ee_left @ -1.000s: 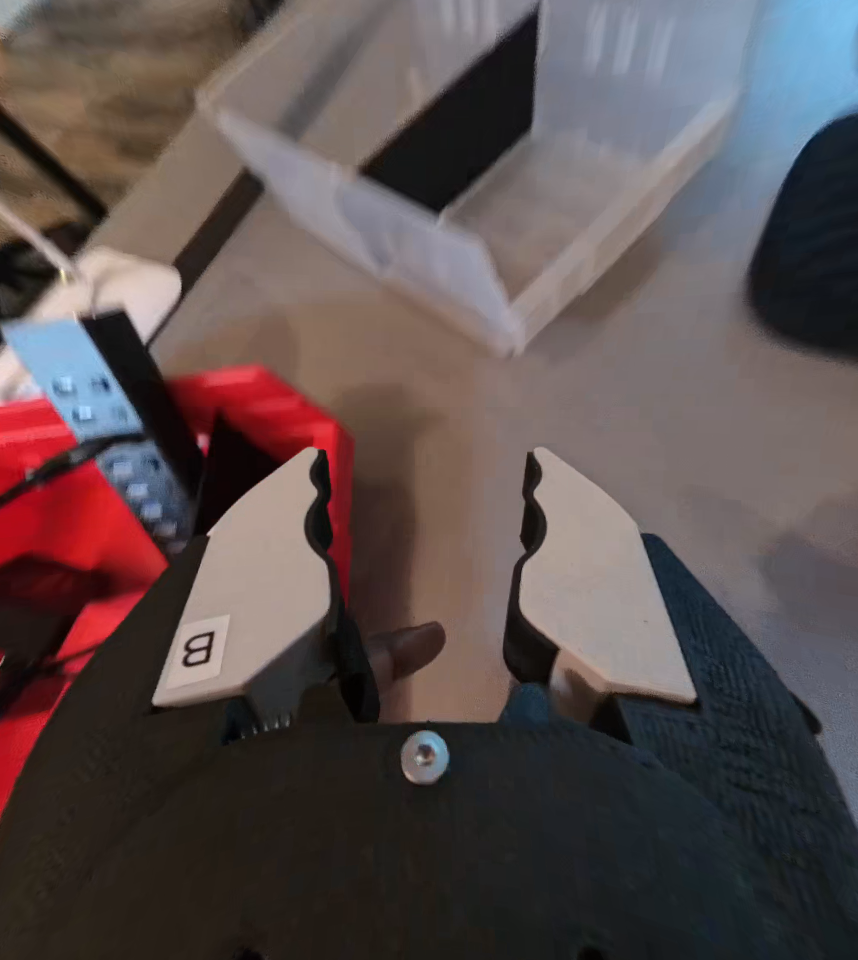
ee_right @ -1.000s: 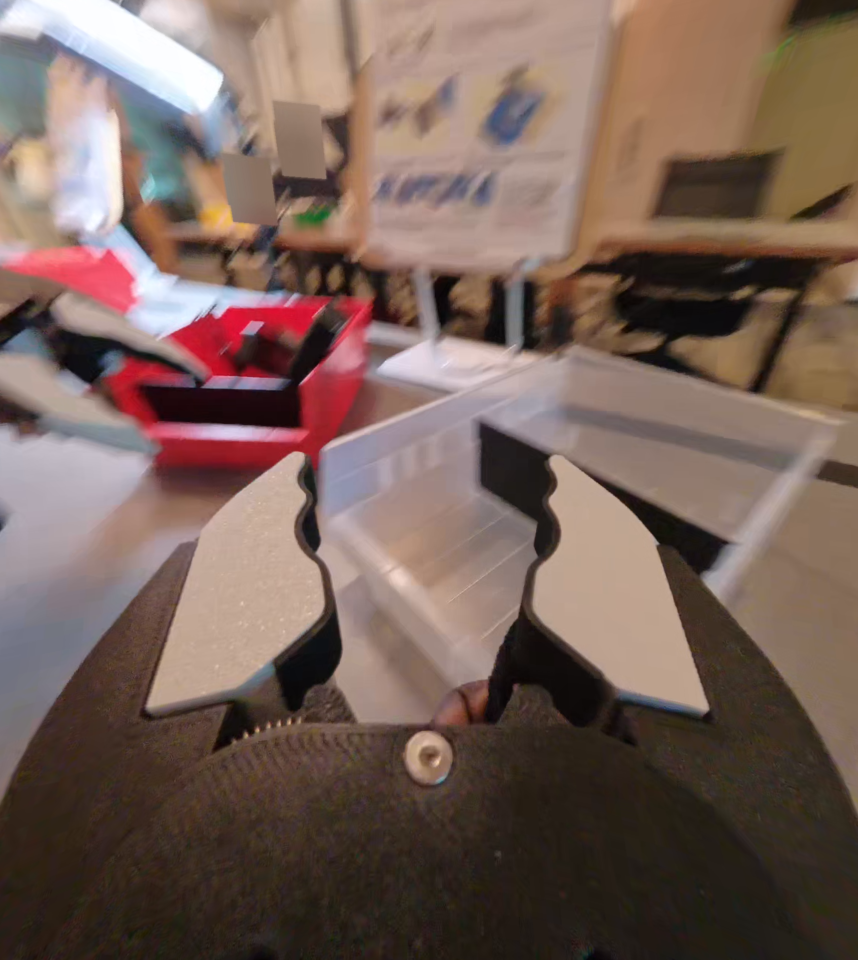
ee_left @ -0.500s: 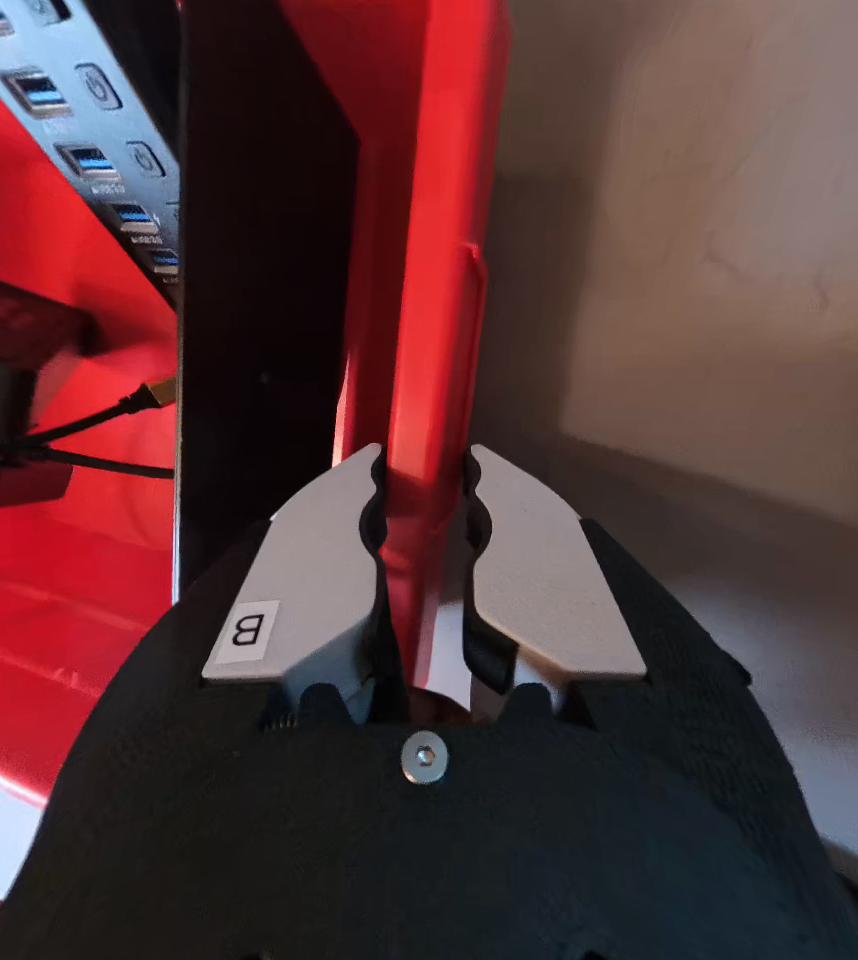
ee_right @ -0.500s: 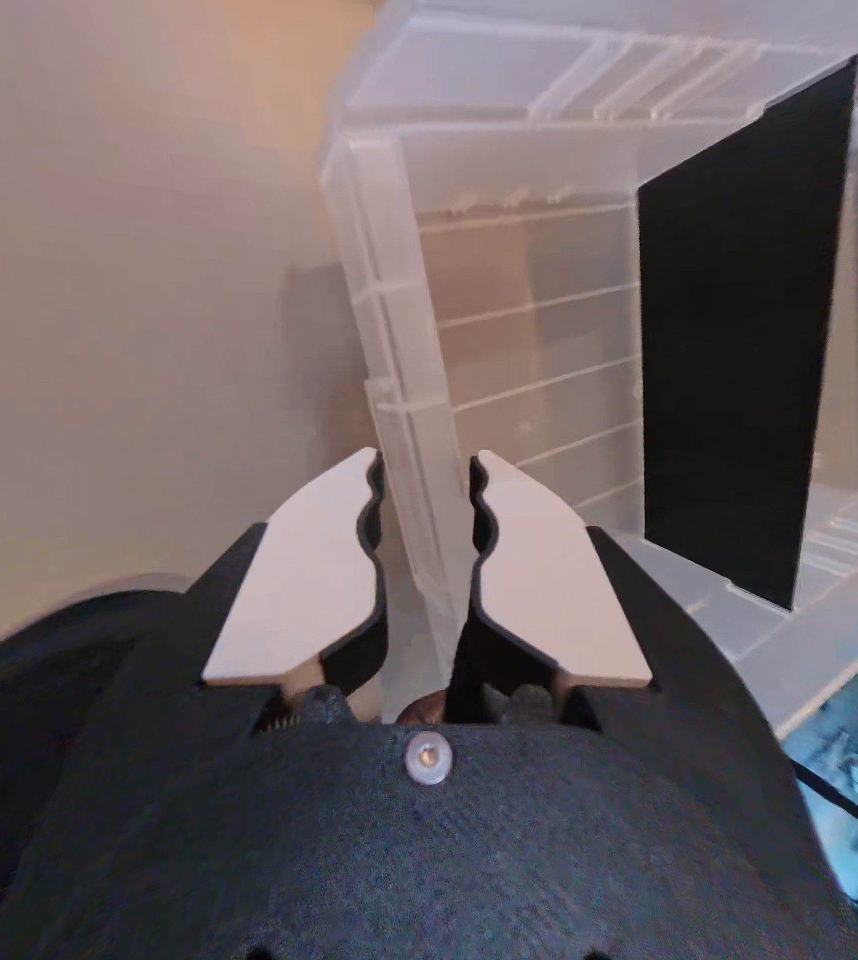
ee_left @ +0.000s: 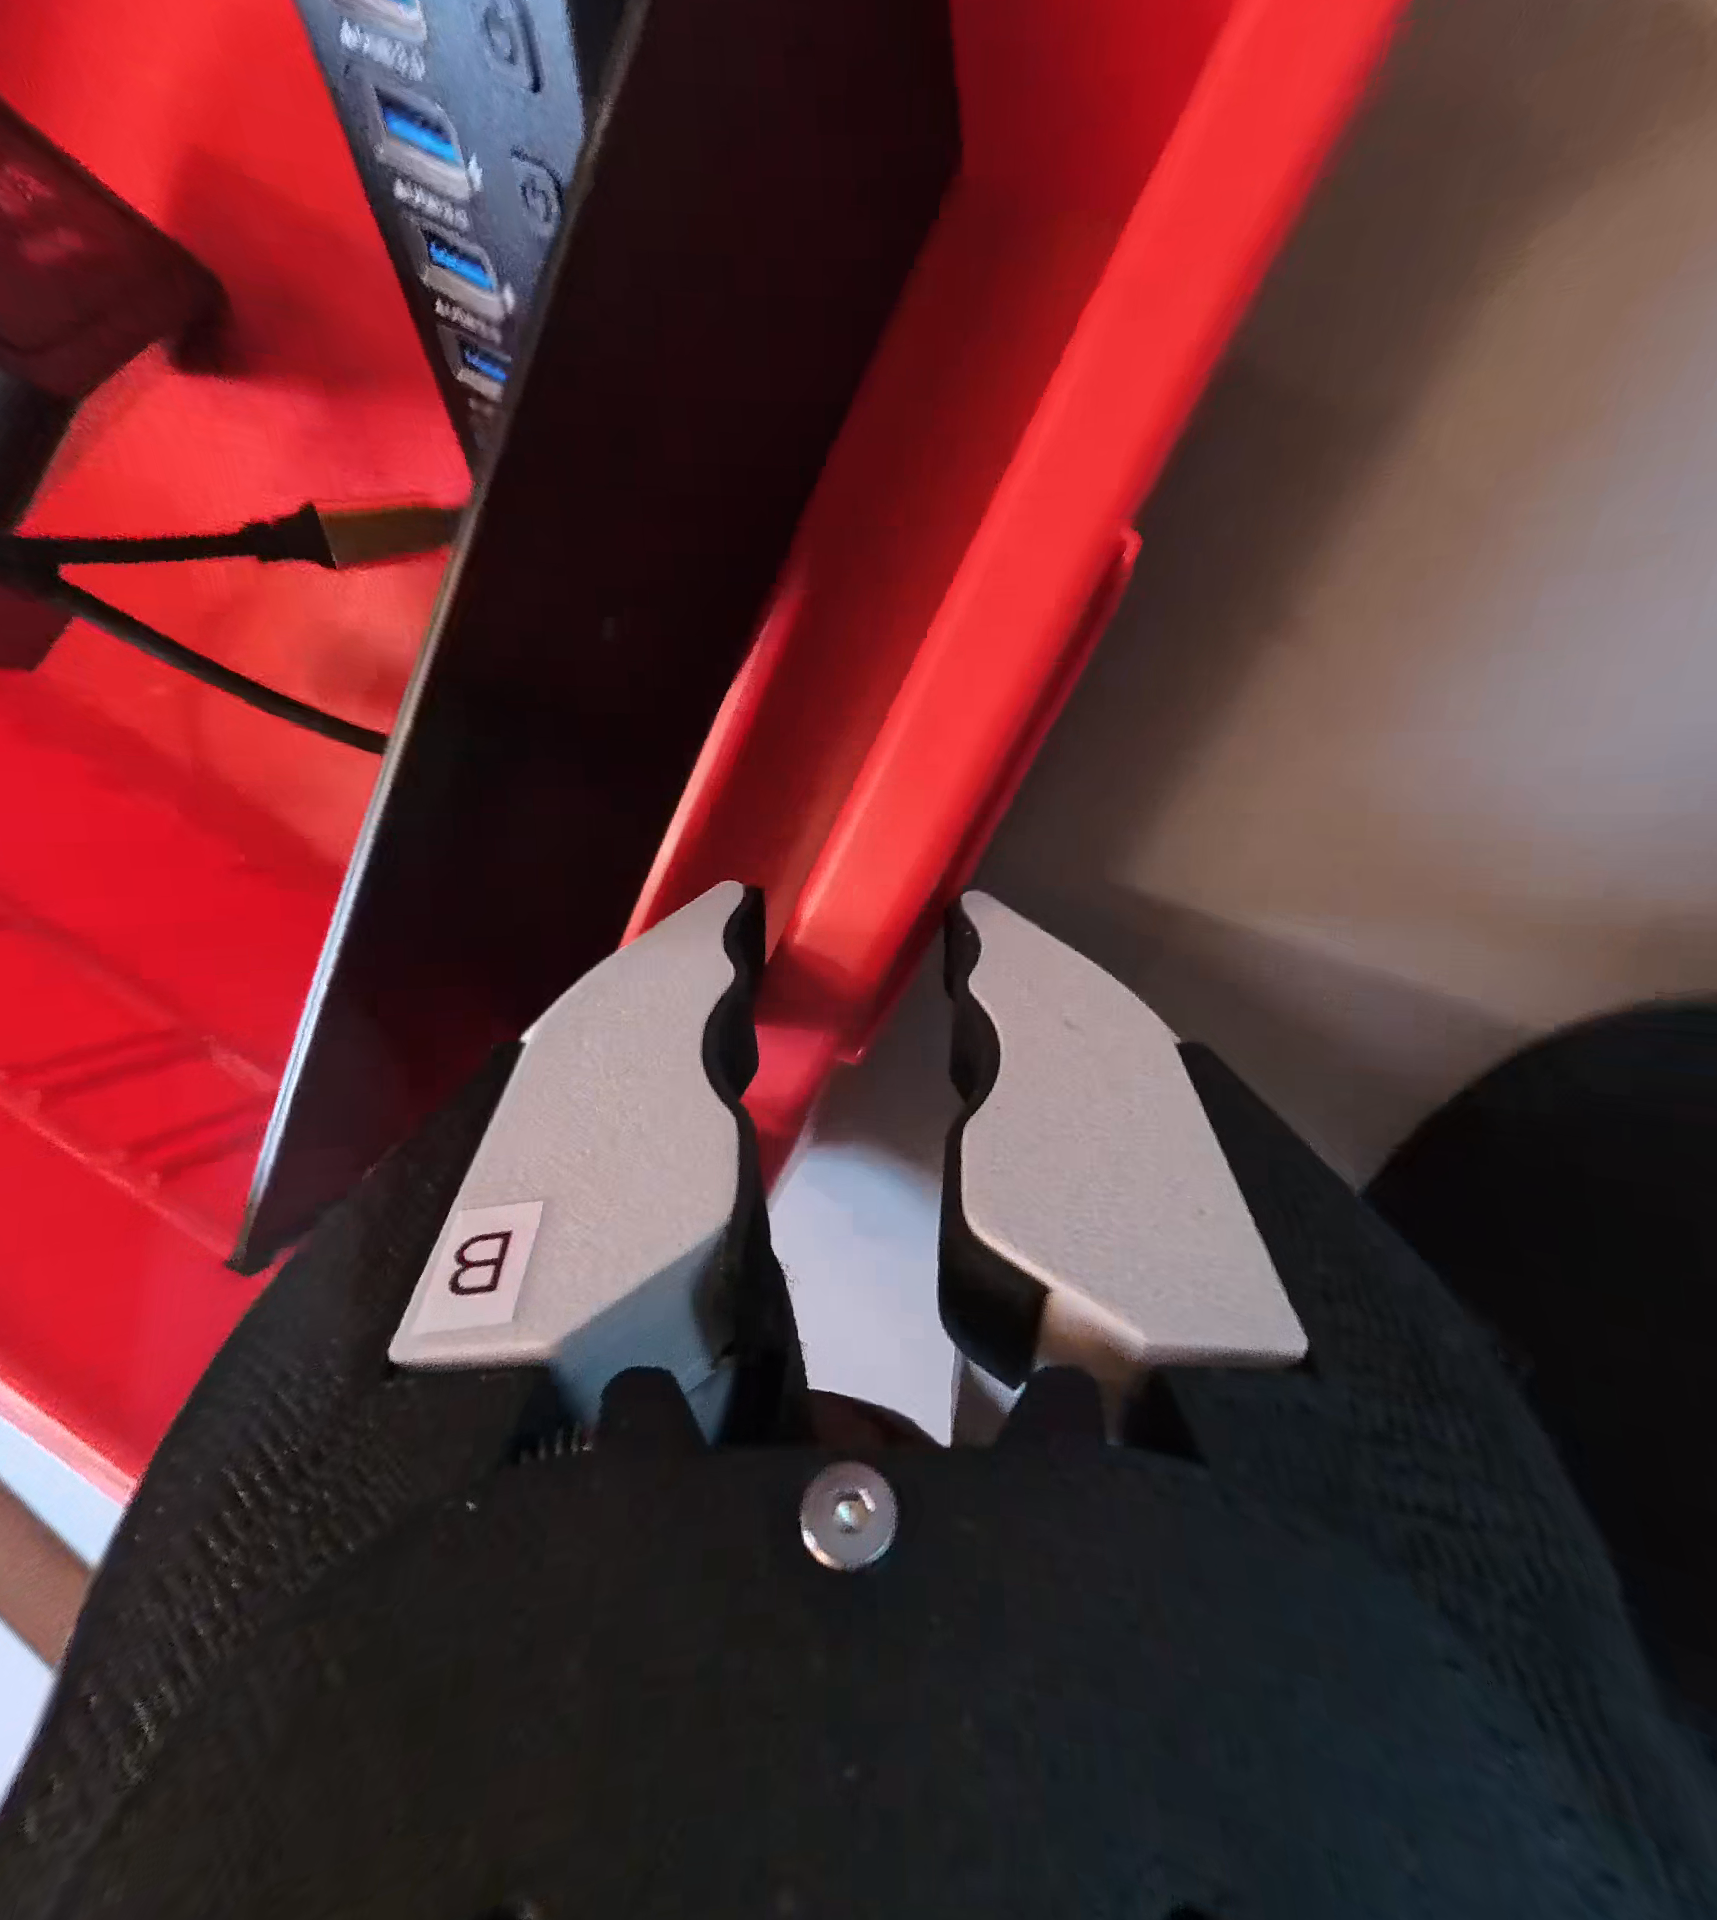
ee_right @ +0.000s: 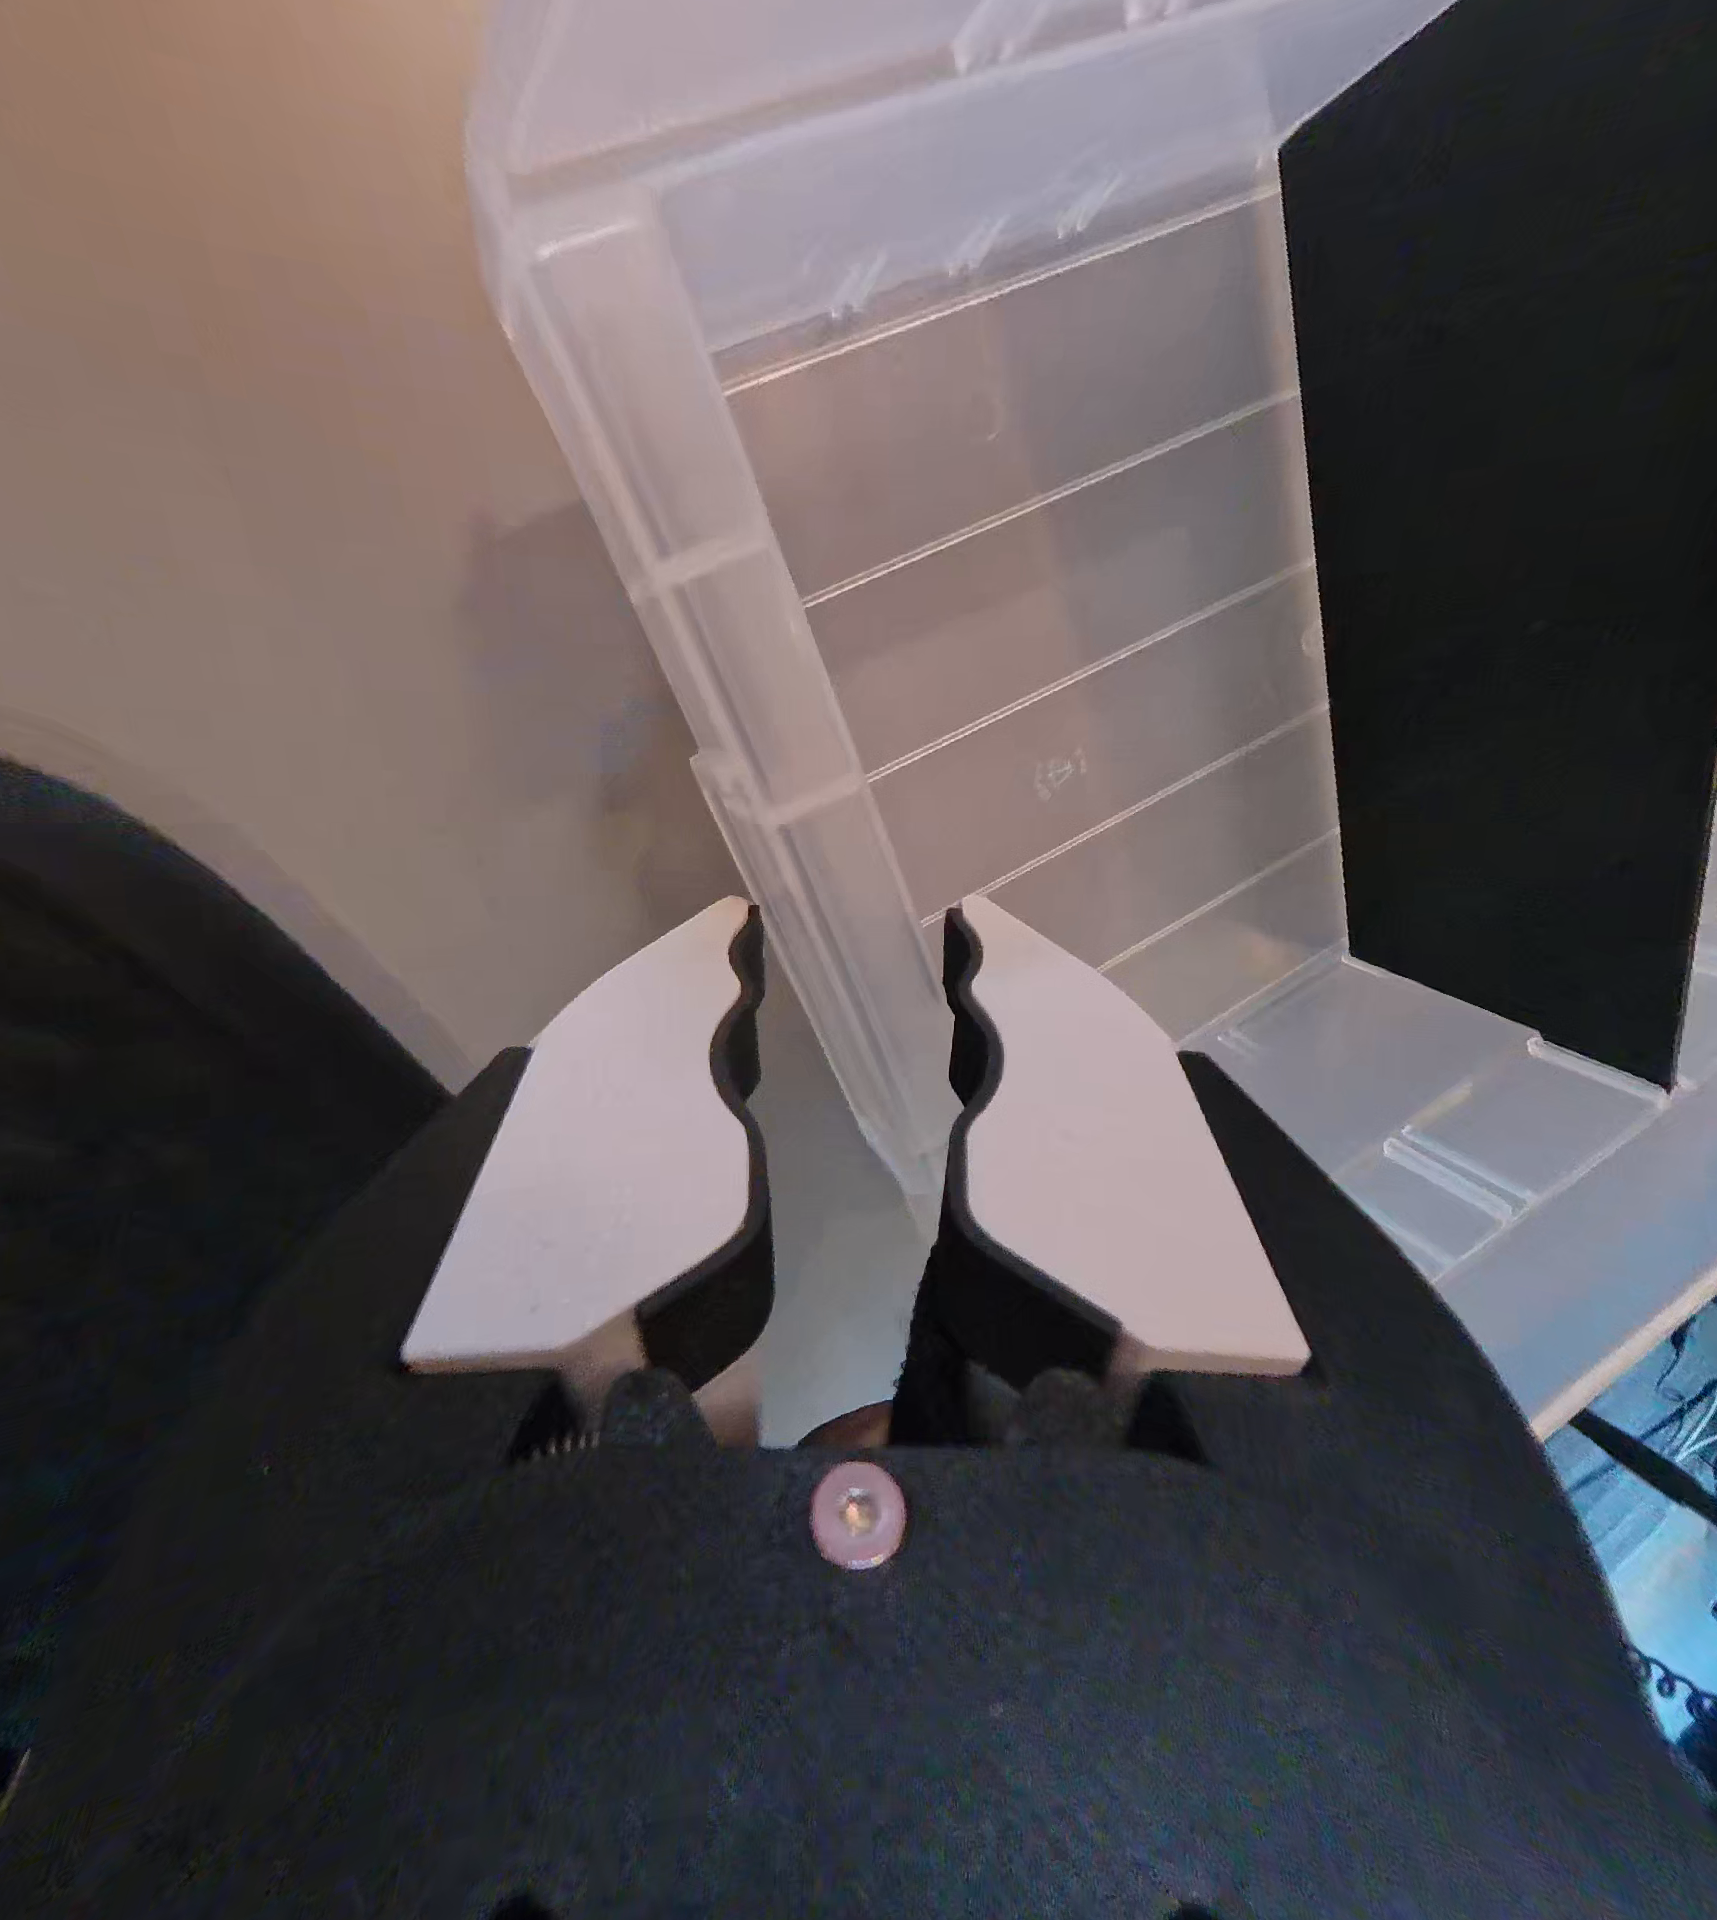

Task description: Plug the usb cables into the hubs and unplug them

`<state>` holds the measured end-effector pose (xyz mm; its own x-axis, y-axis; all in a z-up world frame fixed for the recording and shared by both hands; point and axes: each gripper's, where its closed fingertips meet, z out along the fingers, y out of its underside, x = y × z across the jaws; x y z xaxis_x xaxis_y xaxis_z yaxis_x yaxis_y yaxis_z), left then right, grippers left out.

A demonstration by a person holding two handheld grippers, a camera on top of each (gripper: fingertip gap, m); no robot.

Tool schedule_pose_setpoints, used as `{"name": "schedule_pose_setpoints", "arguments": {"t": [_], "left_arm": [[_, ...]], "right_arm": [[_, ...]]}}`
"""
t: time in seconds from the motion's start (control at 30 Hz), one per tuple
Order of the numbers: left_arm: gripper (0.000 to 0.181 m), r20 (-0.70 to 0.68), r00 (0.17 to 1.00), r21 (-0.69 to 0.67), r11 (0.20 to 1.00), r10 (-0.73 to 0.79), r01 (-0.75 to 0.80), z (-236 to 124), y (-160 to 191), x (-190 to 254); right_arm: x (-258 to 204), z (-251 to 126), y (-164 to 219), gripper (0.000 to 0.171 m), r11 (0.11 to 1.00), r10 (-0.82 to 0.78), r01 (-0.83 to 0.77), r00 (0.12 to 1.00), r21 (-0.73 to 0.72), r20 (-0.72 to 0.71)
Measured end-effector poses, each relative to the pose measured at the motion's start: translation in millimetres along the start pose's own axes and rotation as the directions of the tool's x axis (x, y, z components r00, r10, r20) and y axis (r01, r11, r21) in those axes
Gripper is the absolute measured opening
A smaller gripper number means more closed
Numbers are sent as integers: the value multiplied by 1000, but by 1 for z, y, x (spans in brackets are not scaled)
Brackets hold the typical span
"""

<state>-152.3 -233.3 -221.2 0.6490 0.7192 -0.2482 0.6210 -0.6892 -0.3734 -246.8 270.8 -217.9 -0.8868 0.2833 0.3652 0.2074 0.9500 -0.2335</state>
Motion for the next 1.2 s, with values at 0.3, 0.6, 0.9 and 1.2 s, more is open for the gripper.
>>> {"name": "schedule_pose_setpoints", "arguments": {"t": [0.3, 0.6, 0.9, 1.2], "left_arm": [[34, 44, 999, 28, 1000, 3, -5, -35, 87, -10], [35, 20, 998, 70, 996, 54, -55, -66, 156, -4], [39, 110, 991, 218, 974, -82, 57, -92, 143, -3], [95, -36, 793, 944, 240, -609, 227, -252, 54, -57]], "right_arm": [[0, -14, 57, 35, 999, 17, -17, 1000, -28, -2], [2, -21, 89, 38, 996, 86, -87, 996, -36, -15], [-4, -44, 72, 44, 980, 166, -170, 985, 106, 46], [24, -241, -68, 110, -12, 256, -178, 951, 984, 175]]}}
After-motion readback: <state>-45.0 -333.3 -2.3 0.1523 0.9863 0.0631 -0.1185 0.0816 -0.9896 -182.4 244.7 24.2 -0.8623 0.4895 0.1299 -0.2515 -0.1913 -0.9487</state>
